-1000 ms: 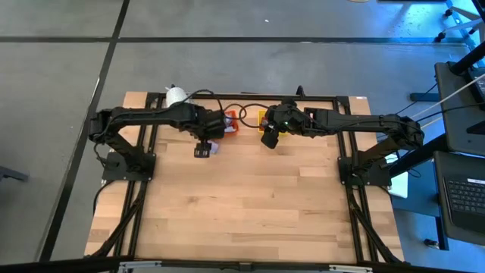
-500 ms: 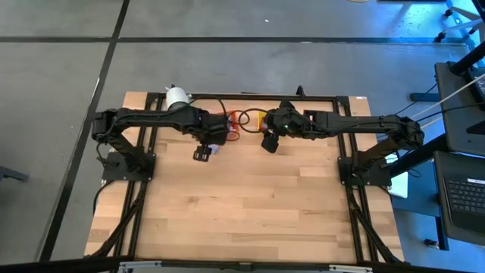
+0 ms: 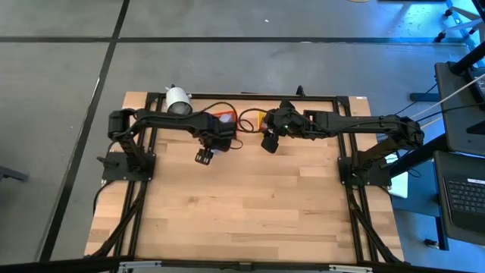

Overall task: Pick & Place Office items
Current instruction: Put the purple charger adapter into the orange bin

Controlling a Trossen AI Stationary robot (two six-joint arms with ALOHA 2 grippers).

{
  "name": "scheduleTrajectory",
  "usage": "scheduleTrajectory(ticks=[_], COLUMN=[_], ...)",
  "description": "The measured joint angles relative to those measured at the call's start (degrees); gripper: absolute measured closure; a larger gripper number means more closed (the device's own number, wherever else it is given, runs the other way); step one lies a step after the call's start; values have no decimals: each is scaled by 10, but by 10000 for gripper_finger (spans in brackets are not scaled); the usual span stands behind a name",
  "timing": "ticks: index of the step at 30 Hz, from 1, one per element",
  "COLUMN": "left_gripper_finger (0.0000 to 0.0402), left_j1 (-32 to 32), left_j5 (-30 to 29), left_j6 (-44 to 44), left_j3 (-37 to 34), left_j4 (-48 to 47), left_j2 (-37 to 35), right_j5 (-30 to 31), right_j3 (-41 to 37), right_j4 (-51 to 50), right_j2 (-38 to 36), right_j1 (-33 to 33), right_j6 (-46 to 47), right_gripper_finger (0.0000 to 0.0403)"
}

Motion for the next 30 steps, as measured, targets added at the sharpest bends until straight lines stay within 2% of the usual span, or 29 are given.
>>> scheduleTrajectory(ticks=[11,23,30], left_gripper_finger=[139,139,139], left_j1=[7,19,25], left_j5=[-1,-13,-25], left_j6=[33,53,76], left_j3=[0,-55,-57], left_j4=[24,68,100], left_j2=[31,37,37], right_j5=[0,0,-13], right_j3=[0,0,0], right_j4=[-2,-3,-2], right_j2=[0,0,0], right_j1=[3,13,13], right_j6=[0,0,0], right_gripper_finger=[158,158,158])
